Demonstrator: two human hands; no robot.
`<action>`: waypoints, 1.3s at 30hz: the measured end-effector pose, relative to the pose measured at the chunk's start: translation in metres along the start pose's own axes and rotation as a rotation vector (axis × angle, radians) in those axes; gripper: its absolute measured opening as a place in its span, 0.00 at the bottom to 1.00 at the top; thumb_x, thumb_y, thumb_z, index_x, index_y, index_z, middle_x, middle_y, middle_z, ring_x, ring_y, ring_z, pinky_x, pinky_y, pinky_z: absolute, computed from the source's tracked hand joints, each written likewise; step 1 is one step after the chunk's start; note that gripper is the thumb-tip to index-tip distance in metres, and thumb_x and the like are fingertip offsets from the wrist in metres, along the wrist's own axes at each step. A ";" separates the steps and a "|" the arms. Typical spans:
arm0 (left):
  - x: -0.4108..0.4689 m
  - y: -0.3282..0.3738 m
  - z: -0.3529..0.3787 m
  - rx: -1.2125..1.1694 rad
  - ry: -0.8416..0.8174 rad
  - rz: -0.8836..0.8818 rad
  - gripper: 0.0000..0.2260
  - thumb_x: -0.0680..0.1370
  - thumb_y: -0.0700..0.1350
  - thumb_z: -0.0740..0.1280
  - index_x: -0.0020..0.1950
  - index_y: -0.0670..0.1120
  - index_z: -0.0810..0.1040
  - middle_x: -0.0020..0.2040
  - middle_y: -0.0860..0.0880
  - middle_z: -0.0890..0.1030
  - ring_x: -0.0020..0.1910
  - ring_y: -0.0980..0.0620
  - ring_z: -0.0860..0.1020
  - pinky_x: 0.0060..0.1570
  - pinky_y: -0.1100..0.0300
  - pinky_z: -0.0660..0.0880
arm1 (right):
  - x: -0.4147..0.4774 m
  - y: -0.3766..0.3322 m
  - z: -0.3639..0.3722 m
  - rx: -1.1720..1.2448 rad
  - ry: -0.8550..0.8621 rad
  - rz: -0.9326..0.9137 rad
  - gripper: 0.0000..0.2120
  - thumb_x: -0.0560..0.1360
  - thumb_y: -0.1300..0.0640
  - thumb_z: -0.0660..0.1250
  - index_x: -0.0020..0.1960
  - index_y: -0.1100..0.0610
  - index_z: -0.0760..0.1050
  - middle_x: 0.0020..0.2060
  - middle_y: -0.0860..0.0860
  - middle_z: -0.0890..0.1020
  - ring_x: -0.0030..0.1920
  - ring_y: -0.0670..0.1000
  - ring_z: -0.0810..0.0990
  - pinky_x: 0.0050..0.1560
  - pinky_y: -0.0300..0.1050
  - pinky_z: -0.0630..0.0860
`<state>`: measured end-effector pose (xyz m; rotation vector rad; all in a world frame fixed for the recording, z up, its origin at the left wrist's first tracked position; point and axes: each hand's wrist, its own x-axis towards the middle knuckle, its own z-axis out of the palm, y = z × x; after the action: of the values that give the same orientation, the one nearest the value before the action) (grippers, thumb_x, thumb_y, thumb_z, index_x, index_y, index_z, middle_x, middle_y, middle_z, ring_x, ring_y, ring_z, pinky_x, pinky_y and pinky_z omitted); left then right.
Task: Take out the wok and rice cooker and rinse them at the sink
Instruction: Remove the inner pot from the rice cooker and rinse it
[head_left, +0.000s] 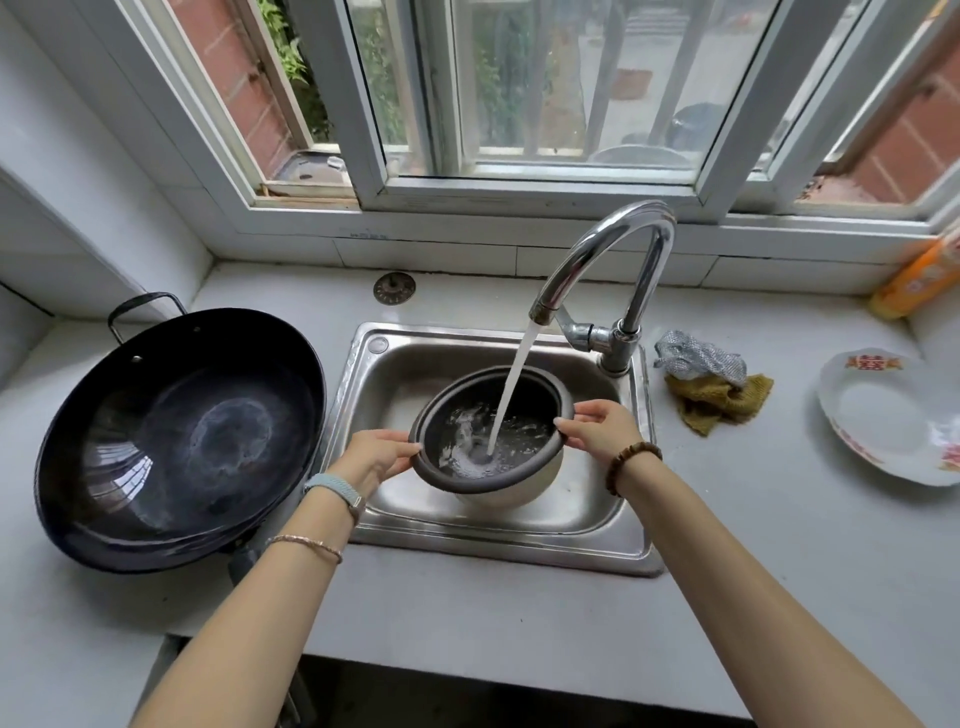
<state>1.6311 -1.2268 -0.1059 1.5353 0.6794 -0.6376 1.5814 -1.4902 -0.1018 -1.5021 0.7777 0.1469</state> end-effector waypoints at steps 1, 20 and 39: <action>-0.002 0.001 0.001 -0.014 -0.003 -0.005 0.04 0.74 0.24 0.64 0.44 0.32 0.75 0.25 0.43 0.80 0.24 0.52 0.81 0.28 0.65 0.79 | 0.001 -0.001 -0.003 0.016 -0.004 0.023 0.15 0.71 0.70 0.72 0.55 0.67 0.72 0.47 0.59 0.78 0.47 0.56 0.80 0.54 0.48 0.78; -0.009 0.002 -0.007 0.240 0.083 0.243 0.16 0.72 0.28 0.70 0.57 0.38 0.73 0.42 0.44 0.77 0.41 0.51 0.79 0.41 0.62 0.78 | -0.023 0.001 0.000 -0.100 0.023 -0.063 0.15 0.69 0.72 0.72 0.49 0.59 0.71 0.39 0.54 0.76 0.42 0.52 0.79 0.48 0.51 0.80; -0.026 0.015 -0.008 0.290 0.166 0.427 0.16 0.70 0.31 0.73 0.55 0.42 0.76 0.41 0.46 0.79 0.40 0.51 0.79 0.39 0.65 0.74 | -0.024 0.017 0.001 0.011 -0.017 0.122 0.17 0.70 0.76 0.69 0.53 0.64 0.69 0.41 0.57 0.76 0.41 0.53 0.78 0.46 0.48 0.79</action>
<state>1.6249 -1.2212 -0.0759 1.9471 0.3689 -0.2941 1.5546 -1.4783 -0.1037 -1.4416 0.8558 0.2464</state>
